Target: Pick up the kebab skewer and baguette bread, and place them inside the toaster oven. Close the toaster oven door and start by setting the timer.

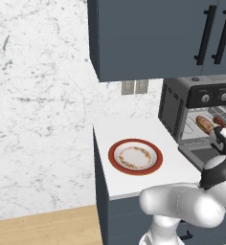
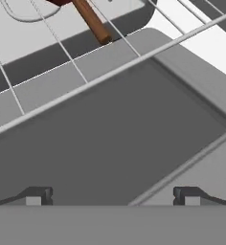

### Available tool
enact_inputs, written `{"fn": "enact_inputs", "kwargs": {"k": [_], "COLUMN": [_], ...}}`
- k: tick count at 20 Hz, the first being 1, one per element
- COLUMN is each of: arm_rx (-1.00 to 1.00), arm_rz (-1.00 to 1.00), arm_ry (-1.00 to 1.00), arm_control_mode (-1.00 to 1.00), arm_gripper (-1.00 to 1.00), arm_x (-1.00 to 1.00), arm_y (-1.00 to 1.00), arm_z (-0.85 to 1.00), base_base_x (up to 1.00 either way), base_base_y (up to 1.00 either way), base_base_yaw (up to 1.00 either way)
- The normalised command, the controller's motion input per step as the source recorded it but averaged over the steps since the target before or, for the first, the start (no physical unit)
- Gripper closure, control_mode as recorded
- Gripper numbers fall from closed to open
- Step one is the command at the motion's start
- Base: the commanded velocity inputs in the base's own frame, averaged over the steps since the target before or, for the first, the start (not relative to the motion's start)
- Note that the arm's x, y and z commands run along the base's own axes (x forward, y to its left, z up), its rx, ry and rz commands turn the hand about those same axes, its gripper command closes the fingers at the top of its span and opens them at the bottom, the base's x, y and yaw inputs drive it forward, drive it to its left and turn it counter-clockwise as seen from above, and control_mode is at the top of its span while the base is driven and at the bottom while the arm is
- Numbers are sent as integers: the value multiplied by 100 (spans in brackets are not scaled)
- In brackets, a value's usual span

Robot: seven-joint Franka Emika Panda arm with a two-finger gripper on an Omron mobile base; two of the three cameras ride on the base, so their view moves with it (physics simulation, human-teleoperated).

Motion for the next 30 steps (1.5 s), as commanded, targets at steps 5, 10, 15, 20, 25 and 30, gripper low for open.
{"fn": "enact_inputs", "kwargs": {"k": [5,10,15,20,25,30], "arm_rx": [0,1,3,5,7,7], "arm_rz": [-11,-15,-15,-9,-4,-3], "arm_ry": [0,-1,-4,-5,-8,-13], "arm_control_mode": [-100,-100,-100,-100,-100,-100], "arm_gripper": [-100,-100,-100,-100,-100,-100], "arm_x": [41,42,32,15,13,1], "arm_y": [0,0,0,0,0,3], "arm_z": [0,0,0,1,2,9], "base_base_x": [0,0,0,0,0,0], "base_base_y": [0,0,0,0,0,0], "base_base_yaw": [0,0,0,0,0,0]}}
